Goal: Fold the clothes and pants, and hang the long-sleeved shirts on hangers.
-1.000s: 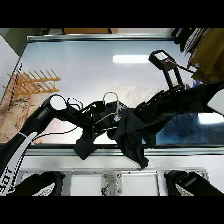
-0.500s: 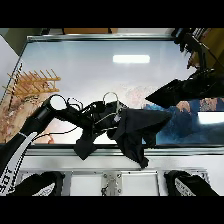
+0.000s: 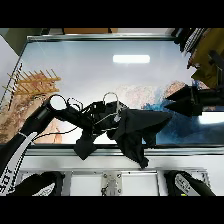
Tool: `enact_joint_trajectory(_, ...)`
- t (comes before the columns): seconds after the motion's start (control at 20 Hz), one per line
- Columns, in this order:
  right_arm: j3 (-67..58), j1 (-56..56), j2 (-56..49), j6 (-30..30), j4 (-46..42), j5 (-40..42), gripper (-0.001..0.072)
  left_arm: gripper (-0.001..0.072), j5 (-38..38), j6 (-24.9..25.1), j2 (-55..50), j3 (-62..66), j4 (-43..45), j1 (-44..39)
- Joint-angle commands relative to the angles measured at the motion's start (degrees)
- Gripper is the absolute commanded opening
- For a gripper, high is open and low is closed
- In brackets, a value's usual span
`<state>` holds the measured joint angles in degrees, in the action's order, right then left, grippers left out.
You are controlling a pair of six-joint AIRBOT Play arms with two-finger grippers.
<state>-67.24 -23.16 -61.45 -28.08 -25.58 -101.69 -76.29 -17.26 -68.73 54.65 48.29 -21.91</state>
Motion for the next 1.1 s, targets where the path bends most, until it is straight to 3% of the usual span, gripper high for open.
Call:
enact_joint_trajectory(0.0, 7.9, -7.6, -1.6, 20.3, 4.3, -3.8, 0.0606, 0.0012, -0.2, 0.1, 0.0, 0.0, 0.0, 0.0)
enact_joint_trajectory(0.5, 14.9, -1.0, -8.0, 34.0, 1.2, -3.8, 0.0606, 0.0012, -0.2, -0.2, 0.0, 0.0, 0.0, 0.0)
enact_joint_trajectory(1.05, 14.9, 5.2, -13.9, 36.3, 5.4, -3.6, 0.0606, 0.0012, -0.2, -0.2, 0.0, 0.0, 0.0, 0.0)
